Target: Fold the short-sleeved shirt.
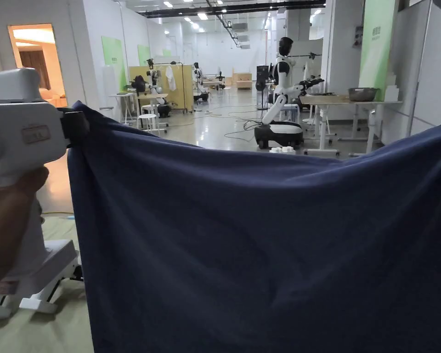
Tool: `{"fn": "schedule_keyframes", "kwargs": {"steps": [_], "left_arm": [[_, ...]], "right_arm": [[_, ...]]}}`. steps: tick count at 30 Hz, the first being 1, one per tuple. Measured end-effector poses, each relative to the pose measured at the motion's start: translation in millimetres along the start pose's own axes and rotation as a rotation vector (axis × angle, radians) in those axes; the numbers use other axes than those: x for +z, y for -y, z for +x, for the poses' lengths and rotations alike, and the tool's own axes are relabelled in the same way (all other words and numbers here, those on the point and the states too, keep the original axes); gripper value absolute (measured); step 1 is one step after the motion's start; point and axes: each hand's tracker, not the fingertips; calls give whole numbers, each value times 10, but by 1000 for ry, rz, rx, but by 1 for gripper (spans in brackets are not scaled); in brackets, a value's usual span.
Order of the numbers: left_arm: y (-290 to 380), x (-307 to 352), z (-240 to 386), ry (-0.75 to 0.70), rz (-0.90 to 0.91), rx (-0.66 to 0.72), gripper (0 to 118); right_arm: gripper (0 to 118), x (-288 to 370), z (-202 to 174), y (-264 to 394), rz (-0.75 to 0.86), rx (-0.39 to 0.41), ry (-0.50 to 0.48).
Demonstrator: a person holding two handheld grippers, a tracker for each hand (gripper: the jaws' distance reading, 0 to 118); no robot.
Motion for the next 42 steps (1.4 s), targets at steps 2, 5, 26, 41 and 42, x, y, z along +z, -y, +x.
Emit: {"fn": "schedule_keyframes", "kwargs": {"steps": [2,5,26,41,42], "left_arm": [[-53,-141,6,-5,1,-5,7],[-84,-349,2,-14,-8,-11,7],[-46,-1589,48,-158,-8,-9,7],[1684,-804,-163,-123,-225,-20,7],[1798,-678,-181,-109,-253,-37,7]], "right_arm": [[5,-138,-35,-67,0,10,11],[5,-317,-109,-148,16,24,36],[5,-1636,-690,-391,49,130,128],[5,-830,-136,1422,-101,-44,1],[5,-671,-89,1536,-121,-55,-8]]}}
